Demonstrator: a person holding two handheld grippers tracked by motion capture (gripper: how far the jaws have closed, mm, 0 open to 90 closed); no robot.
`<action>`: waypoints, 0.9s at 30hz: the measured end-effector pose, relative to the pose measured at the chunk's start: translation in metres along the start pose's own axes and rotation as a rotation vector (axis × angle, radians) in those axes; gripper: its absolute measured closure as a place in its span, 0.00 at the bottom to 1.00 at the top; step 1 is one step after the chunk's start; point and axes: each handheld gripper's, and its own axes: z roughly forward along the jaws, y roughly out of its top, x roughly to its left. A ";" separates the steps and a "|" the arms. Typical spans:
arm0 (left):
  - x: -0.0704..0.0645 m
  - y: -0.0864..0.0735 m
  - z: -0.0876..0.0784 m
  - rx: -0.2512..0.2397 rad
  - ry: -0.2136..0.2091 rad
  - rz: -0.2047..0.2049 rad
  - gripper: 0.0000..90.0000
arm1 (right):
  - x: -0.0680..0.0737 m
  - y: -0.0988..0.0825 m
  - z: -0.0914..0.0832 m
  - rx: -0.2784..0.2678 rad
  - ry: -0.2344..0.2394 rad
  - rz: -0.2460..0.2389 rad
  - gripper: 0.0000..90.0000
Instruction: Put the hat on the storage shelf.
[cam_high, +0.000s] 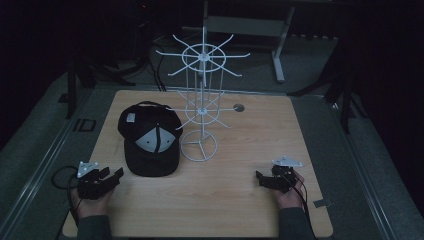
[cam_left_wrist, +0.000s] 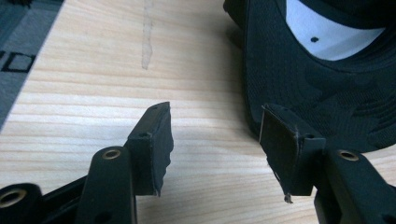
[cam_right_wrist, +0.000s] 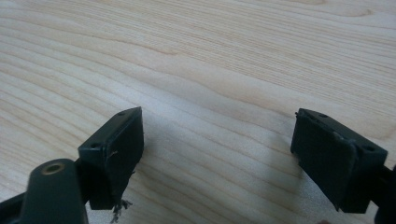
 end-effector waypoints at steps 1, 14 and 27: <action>0.000 0.000 0.001 0.006 -0.003 -0.001 0.50 | 0.000 0.000 0.000 0.006 0.005 -0.004 0.14; 0.003 0.000 0.003 0.029 -0.035 -0.011 0.57 | 0.001 0.000 0.000 0.009 0.007 -0.005 0.14; 0.006 0.008 0.011 0.027 -0.092 0.000 0.56 | 0.001 0.000 0.000 0.009 0.007 -0.005 0.14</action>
